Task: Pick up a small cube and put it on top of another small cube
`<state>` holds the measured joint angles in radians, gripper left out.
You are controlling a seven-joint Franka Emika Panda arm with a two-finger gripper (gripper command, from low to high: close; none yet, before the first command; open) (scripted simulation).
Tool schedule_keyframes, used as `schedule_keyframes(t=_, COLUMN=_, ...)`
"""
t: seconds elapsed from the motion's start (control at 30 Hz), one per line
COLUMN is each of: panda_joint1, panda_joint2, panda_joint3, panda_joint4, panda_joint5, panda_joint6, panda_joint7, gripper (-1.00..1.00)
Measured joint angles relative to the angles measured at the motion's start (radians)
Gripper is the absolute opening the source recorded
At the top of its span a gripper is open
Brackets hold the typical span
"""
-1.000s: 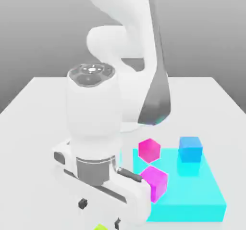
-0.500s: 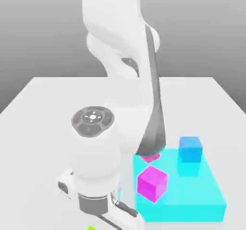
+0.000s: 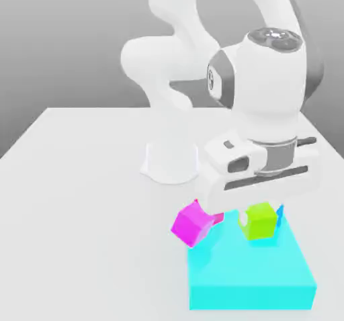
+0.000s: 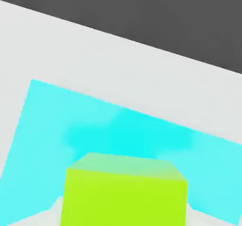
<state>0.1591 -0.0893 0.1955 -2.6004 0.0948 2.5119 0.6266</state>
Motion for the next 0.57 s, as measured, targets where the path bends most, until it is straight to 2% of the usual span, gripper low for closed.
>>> schedule_keyframes(t=0.27, panda_joint1=0.189, panda_joint2=-0.274, panda_joint3=0.036, panda_joint4=-0.198, panda_joint5=0.045, panda_joint6=-0.073, panda_joint7=-0.382, gripper=-1.0)
schedule_keyframes(t=0.47, panda_joint1=0.195, panda_joint2=-0.122, panda_joint3=0.062, panda_joint4=-0.255, panda_joint5=0.018, panda_joint6=0.135, panda_joint7=-0.403, gripper=-1.0)
schedule_keyframes(t=0.5, panda_joint1=0.193, panda_joint2=-0.104, panda_joint3=0.065, panda_joint4=-0.258, panda_joint5=0.014, panda_joint6=0.156, panda_joint7=-0.4, gripper=1.0)
schedule_keyframes(t=0.57, panda_joint1=0.193, panda_joint2=-0.104, panda_joint3=0.065, panda_joint4=-0.258, panda_joint5=0.014, panda_joint6=0.156, panda_joint7=-0.4, gripper=1.0)
